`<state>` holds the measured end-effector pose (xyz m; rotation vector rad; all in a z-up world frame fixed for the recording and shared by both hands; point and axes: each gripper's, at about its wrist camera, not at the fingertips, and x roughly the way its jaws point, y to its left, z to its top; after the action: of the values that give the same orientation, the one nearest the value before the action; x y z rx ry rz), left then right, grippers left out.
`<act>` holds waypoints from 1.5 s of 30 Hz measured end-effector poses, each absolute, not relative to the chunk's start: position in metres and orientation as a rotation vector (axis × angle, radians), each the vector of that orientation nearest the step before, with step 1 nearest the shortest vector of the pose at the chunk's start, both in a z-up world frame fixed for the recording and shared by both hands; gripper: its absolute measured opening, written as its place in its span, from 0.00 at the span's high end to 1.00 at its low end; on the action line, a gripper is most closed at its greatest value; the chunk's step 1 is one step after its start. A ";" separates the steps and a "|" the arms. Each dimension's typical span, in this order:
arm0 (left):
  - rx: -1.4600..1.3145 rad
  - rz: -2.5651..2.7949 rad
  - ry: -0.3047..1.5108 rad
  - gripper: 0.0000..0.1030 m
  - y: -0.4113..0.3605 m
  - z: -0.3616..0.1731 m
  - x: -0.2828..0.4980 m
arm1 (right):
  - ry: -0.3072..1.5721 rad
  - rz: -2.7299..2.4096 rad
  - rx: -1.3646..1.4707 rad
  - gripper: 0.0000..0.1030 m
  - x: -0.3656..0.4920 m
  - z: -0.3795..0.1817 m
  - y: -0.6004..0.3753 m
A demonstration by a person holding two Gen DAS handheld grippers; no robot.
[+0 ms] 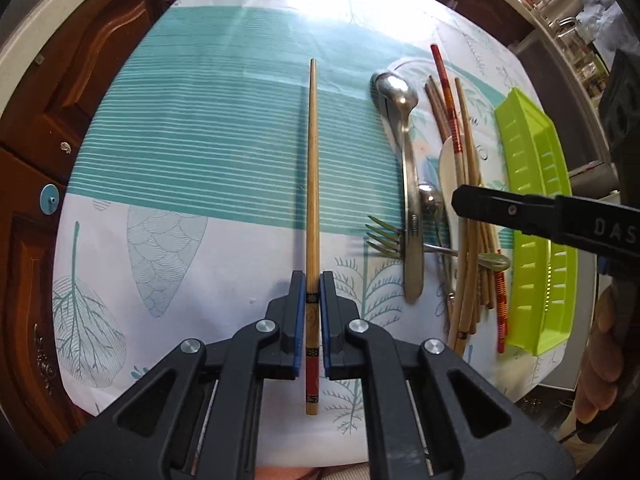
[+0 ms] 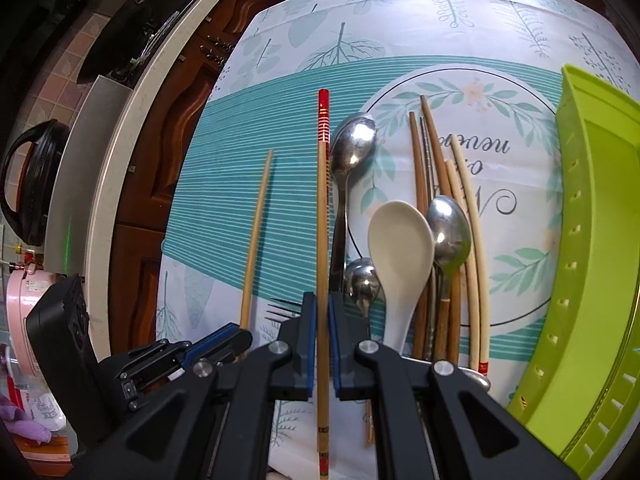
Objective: Organize utensils
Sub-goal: 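Carry both held chopsticks over the green tray, then lower the chopsticks into the tray and open both grippers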
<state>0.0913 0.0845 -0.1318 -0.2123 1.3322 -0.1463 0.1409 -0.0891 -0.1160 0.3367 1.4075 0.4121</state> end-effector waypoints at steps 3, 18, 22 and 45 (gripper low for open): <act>-0.215 -0.166 1.296 0.96 0.085 -0.117 0.086 | 1.405 0.414 0.355 0.95 0.140 -0.113 -0.096; -0.158 -0.380 1.184 0.96 0.013 -0.041 0.082 | 1.373 0.366 0.468 0.95 0.127 -0.083 -0.162; -0.136 -0.440 1.170 0.96 -0.028 -0.035 0.087 | 1.348 0.279 0.484 0.95 0.123 -0.071 -0.204; -0.121 -0.484 1.274 0.96 -0.156 -0.108 0.113 | 1.391 0.088 0.411 0.95 0.138 -0.115 -0.273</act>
<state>0.1127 -0.1559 -0.1082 -0.1208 1.2744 -0.4843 0.1382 -0.2728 -0.1145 0.4113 1.3907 0.0882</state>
